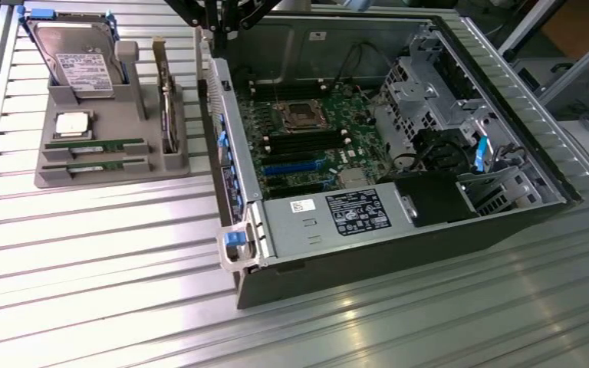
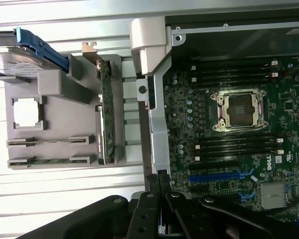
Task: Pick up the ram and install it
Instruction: 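Reach for the ram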
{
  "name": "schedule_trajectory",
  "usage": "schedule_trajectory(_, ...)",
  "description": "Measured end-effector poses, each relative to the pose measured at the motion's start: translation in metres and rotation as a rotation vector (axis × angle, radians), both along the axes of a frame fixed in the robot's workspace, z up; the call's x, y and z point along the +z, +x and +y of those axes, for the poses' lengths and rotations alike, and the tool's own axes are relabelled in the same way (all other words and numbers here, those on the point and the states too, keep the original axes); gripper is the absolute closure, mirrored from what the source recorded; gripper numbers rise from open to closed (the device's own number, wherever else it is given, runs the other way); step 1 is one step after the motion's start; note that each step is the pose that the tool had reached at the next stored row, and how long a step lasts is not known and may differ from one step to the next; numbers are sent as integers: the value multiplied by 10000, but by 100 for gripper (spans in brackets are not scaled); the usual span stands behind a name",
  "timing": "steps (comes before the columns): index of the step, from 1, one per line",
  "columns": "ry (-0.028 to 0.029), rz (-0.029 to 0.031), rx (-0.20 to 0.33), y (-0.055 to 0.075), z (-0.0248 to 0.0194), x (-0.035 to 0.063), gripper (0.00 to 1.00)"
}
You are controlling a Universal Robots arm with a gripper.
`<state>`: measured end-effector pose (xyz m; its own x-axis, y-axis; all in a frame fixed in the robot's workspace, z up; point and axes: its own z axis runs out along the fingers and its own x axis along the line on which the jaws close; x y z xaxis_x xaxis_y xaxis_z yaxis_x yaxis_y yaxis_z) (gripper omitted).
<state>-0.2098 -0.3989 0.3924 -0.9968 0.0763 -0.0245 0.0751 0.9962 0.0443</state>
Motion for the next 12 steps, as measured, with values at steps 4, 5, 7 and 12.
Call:
schedule_trajectory(4,0,0,1,-33,0,-1,86)
schedule_trajectory(5,0,0,0,-40,0,-1,86)
schedule_trajectory(7,0,0,1,-58,0,-2,86)
schedule_trajectory(12,0,0,0,-78,0,-3,86)
